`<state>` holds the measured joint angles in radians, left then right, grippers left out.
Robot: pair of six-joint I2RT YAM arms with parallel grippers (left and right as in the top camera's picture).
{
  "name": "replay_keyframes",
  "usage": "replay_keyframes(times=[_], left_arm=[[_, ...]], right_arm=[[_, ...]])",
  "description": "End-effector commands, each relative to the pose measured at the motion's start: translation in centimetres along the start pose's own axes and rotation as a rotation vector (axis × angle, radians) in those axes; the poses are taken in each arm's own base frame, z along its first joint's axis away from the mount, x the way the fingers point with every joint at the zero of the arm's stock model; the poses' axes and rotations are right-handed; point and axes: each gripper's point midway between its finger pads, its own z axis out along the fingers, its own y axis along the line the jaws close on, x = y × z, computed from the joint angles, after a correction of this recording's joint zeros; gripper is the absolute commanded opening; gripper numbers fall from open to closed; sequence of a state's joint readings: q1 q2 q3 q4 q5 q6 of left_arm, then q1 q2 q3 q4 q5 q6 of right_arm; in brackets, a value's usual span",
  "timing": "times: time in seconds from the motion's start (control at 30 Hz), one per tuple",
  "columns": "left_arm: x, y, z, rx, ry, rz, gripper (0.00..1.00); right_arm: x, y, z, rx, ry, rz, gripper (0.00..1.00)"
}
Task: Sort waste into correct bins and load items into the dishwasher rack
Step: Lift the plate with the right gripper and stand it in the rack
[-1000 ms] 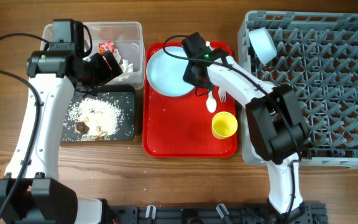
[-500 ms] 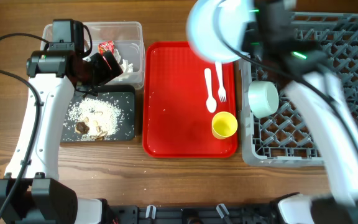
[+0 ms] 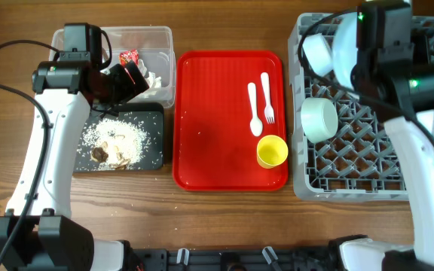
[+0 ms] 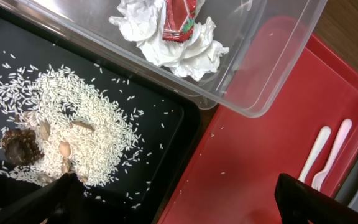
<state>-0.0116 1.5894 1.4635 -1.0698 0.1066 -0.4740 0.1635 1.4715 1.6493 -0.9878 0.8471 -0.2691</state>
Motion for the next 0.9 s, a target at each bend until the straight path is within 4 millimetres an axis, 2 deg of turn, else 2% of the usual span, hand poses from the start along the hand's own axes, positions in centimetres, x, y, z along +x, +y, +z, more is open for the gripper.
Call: replay_keyframes(times=[0.0, 0.2, 0.37, 0.53, 0.67, 0.7, 0.77, 0.8, 0.87], left_arm=[[-0.4, -0.2, -0.5, 0.012, -0.015, -0.005, 1.0], [-0.4, -0.2, -0.5, 0.012, -0.015, -0.005, 1.0], [-0.4, -0.2, -0.5, 0.012, -0.015, -0.005, 1.0], [-0.4, -0.2, -0.5, 0.012, -0.015, -0.005, 1.0], [-0.4, -0.2, -0.5, 0.012, -0.015, -0.005, 1.0], [-0.4, -0.2, -0.5, 0.012, -0.015, -0.005, 1.0], [-0.4, -0.2, -0.5, 0.012, -0.015, -0.005, 1.0], [-0.4, -0.2, -0.5, 0.012, -0.015, -0.005, 1.0], [-0.4, -0.2, -0.5, 0.012, -0.015, -0.005, 1.0]], right_arm=[[1.3, -0.2, 3.1, 0.055, 0.1, -0.124, 0.04], [2.0, 1.3, 7.5, 0.065, 0.186, -0.155, 0.04], [2.5, 3.5, 11.0, 0.058, 0.239, -0.214, 0.04], [2.5, 5.4, 13.3, 0.057, 0.258, -0.262, 0.04], [2.0, 6.2, 14.3, 0.057, 0.247, -0.258, 0.04], [1.7, 6.5, 14.4, 0.043, 0.232, -0.248, 0.08], [1.2, 7.2, 14.6, 0.009, 0.203, -0.225, 0.52], [0.8, 7.5, 14.6, -0.006, 0.187, -0.199, 1.0], [0.5, 7.3, 14.6, 0.006, 0.174, -0.125, 1.0]])
